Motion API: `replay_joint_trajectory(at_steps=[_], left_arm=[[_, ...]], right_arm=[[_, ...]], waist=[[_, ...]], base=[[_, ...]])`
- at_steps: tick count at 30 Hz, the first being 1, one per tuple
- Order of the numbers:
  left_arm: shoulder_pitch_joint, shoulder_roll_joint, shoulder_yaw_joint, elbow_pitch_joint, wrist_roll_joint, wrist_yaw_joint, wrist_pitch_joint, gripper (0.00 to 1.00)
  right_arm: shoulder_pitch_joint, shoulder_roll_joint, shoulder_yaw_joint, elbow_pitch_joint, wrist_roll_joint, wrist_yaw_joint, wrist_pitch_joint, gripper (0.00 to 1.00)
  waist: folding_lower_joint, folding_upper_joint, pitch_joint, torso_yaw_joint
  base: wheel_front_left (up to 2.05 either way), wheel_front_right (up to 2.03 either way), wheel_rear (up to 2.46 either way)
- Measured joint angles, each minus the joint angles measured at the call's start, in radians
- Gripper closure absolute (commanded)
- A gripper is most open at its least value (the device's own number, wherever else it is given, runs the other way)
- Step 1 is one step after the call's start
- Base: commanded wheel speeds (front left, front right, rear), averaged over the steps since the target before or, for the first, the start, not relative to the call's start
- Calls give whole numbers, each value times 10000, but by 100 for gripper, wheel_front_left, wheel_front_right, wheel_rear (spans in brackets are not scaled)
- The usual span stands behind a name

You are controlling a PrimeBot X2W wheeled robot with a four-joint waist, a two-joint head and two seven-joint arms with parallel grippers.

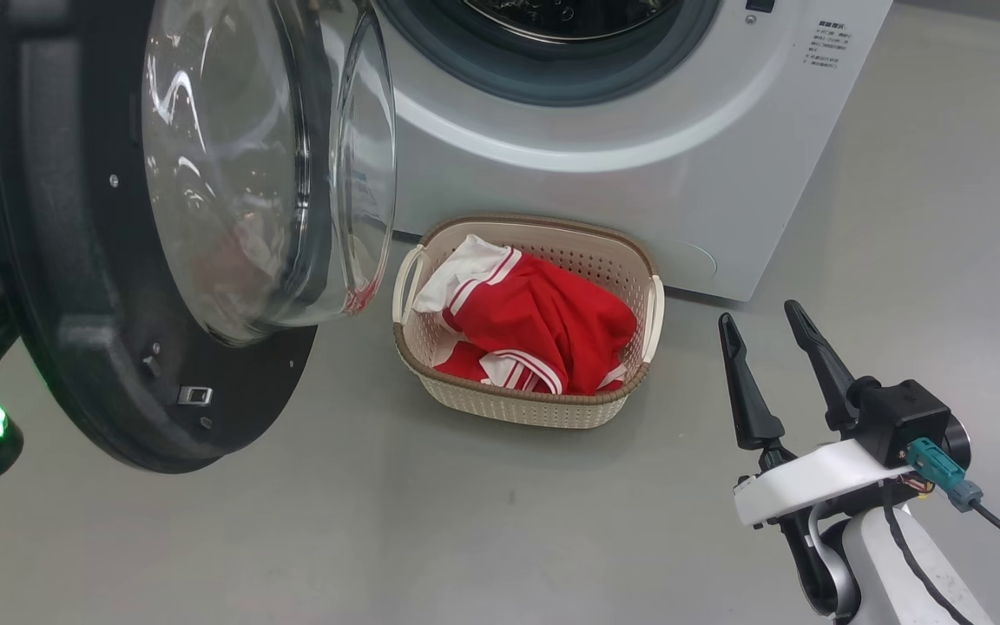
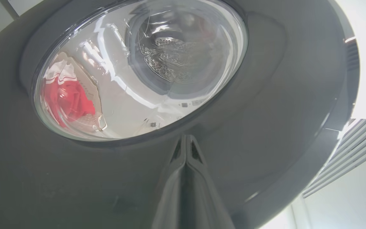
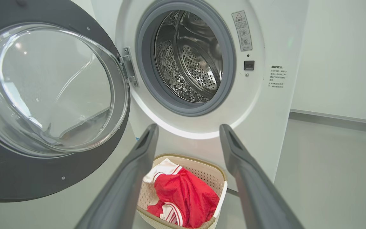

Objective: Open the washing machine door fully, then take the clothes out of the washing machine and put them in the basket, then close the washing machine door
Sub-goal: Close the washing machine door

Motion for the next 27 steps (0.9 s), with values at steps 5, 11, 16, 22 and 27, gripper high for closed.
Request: replay_joint_trajectory(at_steps=[5, 11, 16, 22, 27], left_arm=[[272, -167, 36, -389, -117, 0, 236, 100], [676, -481, -33, -840, -176, 4, 541, 100], [918, -660, -192, -1179, -176, 6, 708, 100], [1185, -911, -226, -1720, -176, 92, 734, 100], [1361, -926, -130, -2265, -169, 88, 497, 100]], right_arm=[[2, 13, 2, 8, 2, 0, -4, 0], [17, 42, 0, 19, 4, 0, -6, 0], [22, 50, 0, 25, 12, -2, -50, 0], [25, 54, -8, 29, 17, -2, -52, 0], [48, 54, -52, 111, 17, -2, -52, 0]], waist=[[0, 0, -34, 4], [0, 0, -61, -22], [0, 0, -67, -44], [0, 0, -67, -57], [0, 0, -127, -46]], base=[[0, 0, 0], [0, 0, 0], [0, 0, 0], [0, 0, 0], [0, 0, 0]])
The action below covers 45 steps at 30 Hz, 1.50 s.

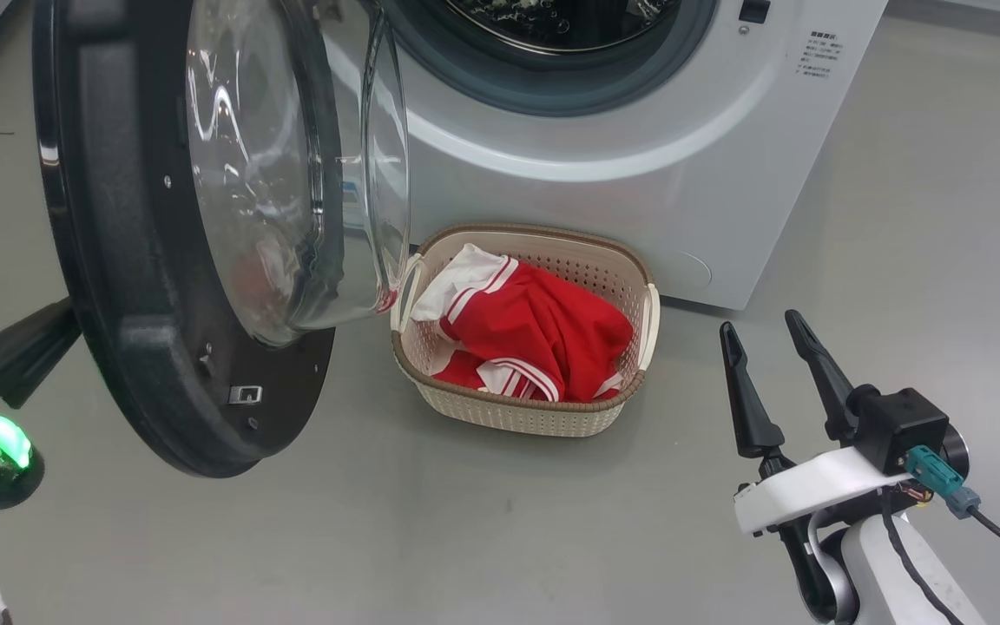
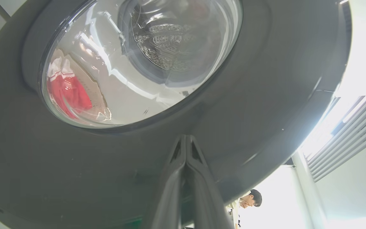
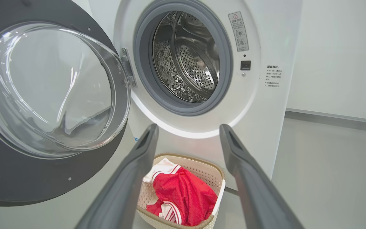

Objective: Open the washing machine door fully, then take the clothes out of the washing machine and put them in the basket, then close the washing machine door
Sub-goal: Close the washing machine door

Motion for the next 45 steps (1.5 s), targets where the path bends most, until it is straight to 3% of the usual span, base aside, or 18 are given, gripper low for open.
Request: replay_joint_trajectory(at_steps=[8, 14, 18, 25, 32, 45], left_arm=[[1165, 387, -128, -1354, 1139, -186, -788, 100], [2011, 571, -226, -2878, 2063, -194, -2061, 100], [2441, 1329, -1172, -4982, 3009, -209, -3030, 100], [3864, 1983, -2982, -6895, 4351, -217, -5131, 100], [5308, 2324, -4073, -6991, 5522, -217, -7444, 100], [6337, 2807, -5381, -6071, 7281, -219, -11409, 100]], right_arm=[[170, 77, -50, 65, 67, 0, -25, 0], [267, 109, -23, 44, 67, 0, -25, 0], [300, 148, 23, 19, 67, 0, -25, 0], [301, 157, 35, -15, 67, 0, -25, 0], [301, 165, 71, -40, 67, 0, -25, 0], [302, 180, 6, -121, 67, 0, -25, 0]], waist=[[0, 0, -316, 46], [0, 0, -434, 113], [0, 0, -420, 118], [0, 0, -412, 149], [-1, 0, -380, 148], [-1, 0, -262, 69]], base=[[0, 0, 0], [0, 0, 0], [0, 0, 0], [0, 0, 0], [0, 0, 0], [0, 0, 0]])
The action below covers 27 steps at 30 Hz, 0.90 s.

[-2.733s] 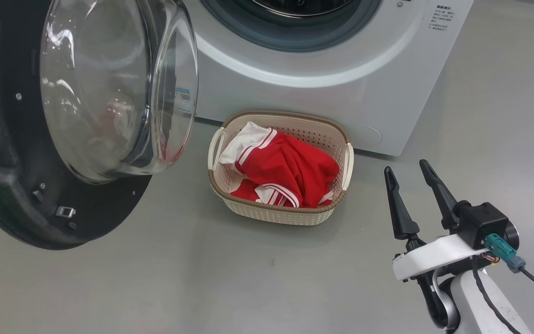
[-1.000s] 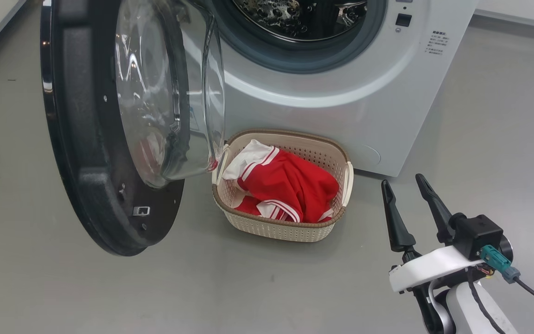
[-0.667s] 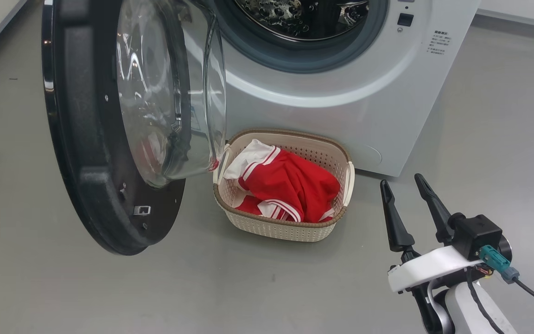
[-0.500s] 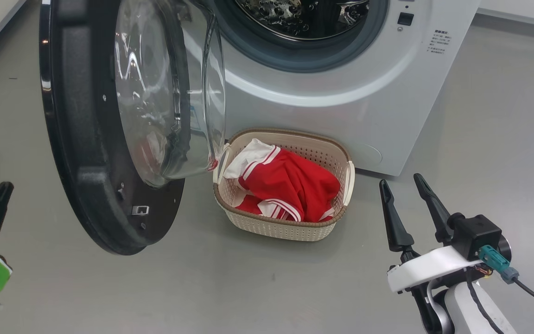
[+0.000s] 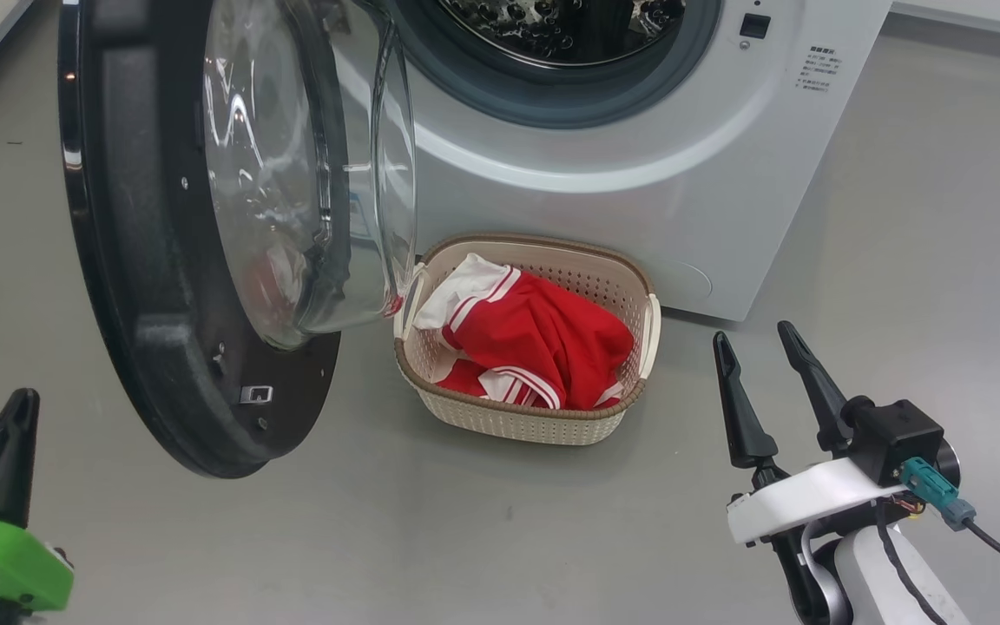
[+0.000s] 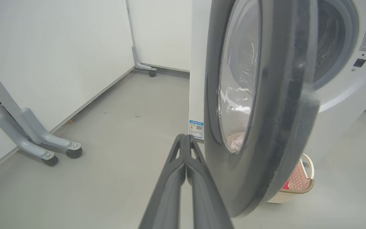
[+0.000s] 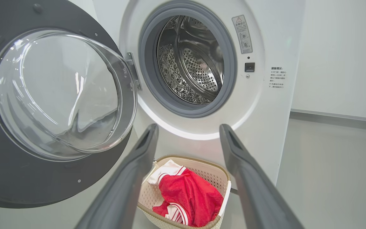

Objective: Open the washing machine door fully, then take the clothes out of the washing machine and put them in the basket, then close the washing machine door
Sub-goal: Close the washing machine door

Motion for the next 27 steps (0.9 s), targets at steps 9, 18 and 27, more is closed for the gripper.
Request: replay_joint_trajectory(at_steps=[9, 18, 27], left_arm=[[213, 117, -757, 988, 579, 0, -1847, 46], [226, 134, -1168, 1841, 813, 0, -3162, 0], [225, 182, -1344, 2506, 825, -2, -3925, 0]], right_arm=[[0, 25, -52, -8, 0, 0, 0, 0], [0, 31, -90, -12, 0, 0, 0, 0], [0, 40, -100, -12, 0, 2, 0, 0]], waist=[[0, 0, 61, -47], [0, 0, 46, -53], [0, 0, -8, -25]], base=[[0, 0, 0], [0, 0, 0], [0, 0, 0]])
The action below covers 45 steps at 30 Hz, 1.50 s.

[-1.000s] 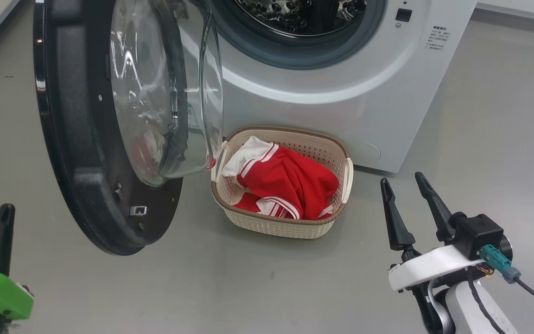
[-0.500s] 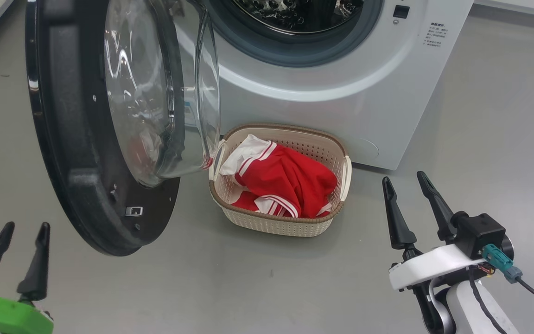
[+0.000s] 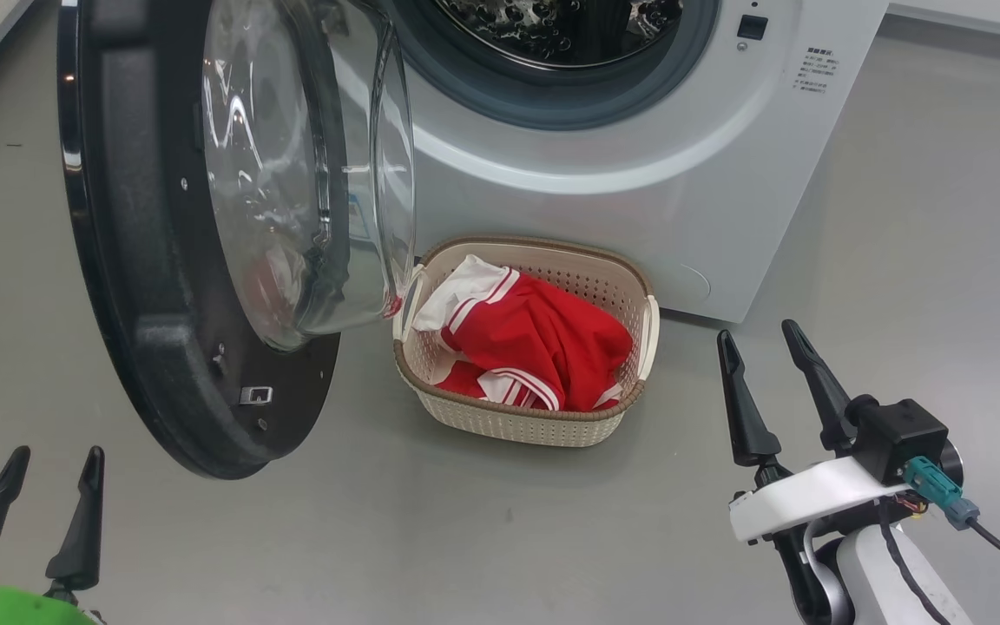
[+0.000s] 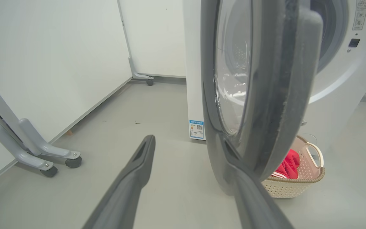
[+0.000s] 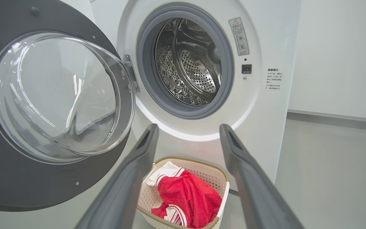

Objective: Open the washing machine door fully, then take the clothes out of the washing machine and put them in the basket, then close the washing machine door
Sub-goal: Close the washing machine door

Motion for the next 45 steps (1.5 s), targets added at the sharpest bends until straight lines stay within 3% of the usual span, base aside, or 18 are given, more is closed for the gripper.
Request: replay_joint_trajectory(at_steps=[27, 28, 29, 30, 45], left_arm=[[-346, 207, -594, 1097, 0, 0, -460, 0], [-347, 211, -606, 1126, 0, 0, -502, 21], [-348, 211, -621, 1141, 0, 0, -529, 87], [-351, 211, -637, 1152, -2, 0, -529, 100], [-616, 464, -794, 1220, -201, -12, -541, 100]], right_arm=[[51, 27, -27, 6, 0, 0, 0, 0], [51, 29, -29, 6, 0, 0, 0, 0], [52, 29, -29, 6, 0, 0, 0, 0], [53, 31, -29, 6, 0, 0, -2, 0], [67, 38, -35, 6, 0, 0, 0, 0]], waist=[[0, 0, -175, -1], [0, 0, -180, -1], [0, 0, -186, -1], [0, 0, -191, -1], [0, 0, -222, 32]], base=[[0, 0, 0], [0, 0, 0], [0, 0, 0], [0, 0, 0], [0, 0, 0]])
